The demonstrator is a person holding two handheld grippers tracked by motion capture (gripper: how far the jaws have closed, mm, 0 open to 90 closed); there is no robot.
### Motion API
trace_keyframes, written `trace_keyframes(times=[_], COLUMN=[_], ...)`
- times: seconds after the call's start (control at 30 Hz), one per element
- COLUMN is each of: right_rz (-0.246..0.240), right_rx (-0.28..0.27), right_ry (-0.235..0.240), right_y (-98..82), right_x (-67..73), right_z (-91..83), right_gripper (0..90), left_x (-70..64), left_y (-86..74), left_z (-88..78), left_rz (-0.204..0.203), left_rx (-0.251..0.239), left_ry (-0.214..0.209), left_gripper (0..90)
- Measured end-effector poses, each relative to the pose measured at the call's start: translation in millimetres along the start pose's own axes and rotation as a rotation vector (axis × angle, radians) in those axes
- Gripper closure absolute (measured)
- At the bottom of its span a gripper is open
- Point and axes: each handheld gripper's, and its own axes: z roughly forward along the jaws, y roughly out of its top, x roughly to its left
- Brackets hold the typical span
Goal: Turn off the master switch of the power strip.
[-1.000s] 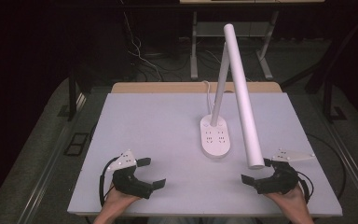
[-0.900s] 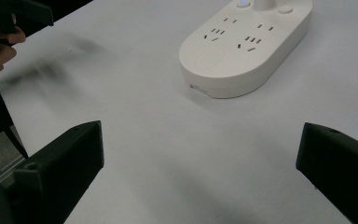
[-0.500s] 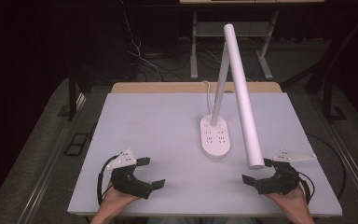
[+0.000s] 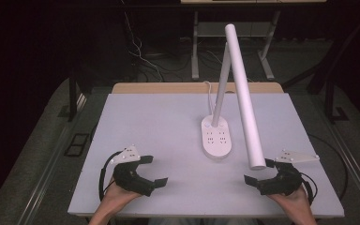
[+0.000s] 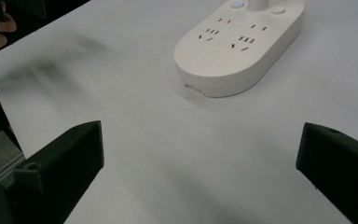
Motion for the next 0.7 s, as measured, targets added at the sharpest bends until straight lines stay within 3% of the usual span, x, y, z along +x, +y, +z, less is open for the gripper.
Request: trace_keyframes(times=[0.7], right_rz=[-0.001], right_rx=[0.001], right_ry=[-0.001], right_y=[-0.2], right_x=[-0.7], right_z=[0.0], right_gripper=[0.0], left_x=[5.5], left_y=[30.4], left_z=[11.2], left_rz=[0.035], left_rx=[0.054], left_ry=[-0.015], left_gripper=[0.0])
